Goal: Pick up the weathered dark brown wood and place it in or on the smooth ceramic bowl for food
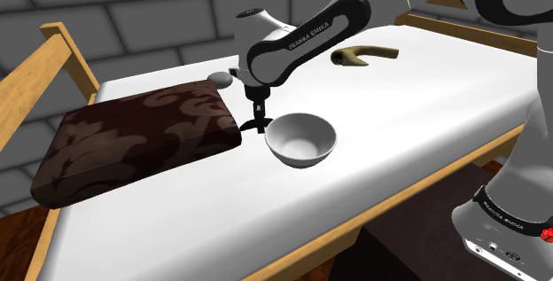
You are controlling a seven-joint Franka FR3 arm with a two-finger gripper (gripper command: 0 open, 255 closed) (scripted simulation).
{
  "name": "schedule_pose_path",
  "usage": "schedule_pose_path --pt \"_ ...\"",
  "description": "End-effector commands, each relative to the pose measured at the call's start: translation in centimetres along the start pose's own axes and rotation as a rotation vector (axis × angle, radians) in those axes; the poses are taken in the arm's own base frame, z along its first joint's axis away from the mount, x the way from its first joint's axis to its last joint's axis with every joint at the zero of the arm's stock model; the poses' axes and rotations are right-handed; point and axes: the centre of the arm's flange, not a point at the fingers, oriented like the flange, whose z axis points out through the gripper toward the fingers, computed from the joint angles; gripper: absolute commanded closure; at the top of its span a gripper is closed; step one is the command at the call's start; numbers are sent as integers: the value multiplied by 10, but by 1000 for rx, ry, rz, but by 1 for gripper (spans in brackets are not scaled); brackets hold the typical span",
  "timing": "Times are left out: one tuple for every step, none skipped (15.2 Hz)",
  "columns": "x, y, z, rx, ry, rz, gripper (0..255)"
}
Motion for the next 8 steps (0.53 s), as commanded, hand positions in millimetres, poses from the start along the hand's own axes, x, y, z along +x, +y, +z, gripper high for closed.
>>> schedule_pose_path --pt "0 0 1 0 0 0 0" --pt "0 0 1 0 0 0 0" --pt "0 0 1 0 0 0 0" --pt "0 0 1 0 0 0 0" --pt "0 0 1 0 0 0 255" --pt "0 0 1 0 0 0 255" --pt "0 0 1 0 0 0 255" --pt "0 0 1 0 0 0 255"
